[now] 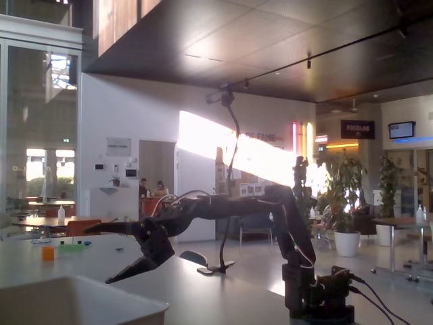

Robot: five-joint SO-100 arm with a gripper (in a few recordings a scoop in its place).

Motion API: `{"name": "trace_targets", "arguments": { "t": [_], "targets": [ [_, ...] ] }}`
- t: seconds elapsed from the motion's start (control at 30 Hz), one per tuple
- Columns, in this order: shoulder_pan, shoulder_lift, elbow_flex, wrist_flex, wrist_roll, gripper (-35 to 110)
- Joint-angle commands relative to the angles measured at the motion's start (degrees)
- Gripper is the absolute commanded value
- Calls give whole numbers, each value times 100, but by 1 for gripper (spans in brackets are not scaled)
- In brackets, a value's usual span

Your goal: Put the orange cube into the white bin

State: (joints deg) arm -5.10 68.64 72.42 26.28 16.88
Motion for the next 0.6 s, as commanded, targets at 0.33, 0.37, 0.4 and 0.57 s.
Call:
{"name": "trace_targets", "arguments": {
  "t": [0.33,0.37,0.4,0.57],
  "targets": [
    [44,290,-220,0,35,56],
    [44,325,-185,9,35,56],
    [44,352,-167,9,35,56],
    [62,536,-211,220,35,56]
  ]
}}
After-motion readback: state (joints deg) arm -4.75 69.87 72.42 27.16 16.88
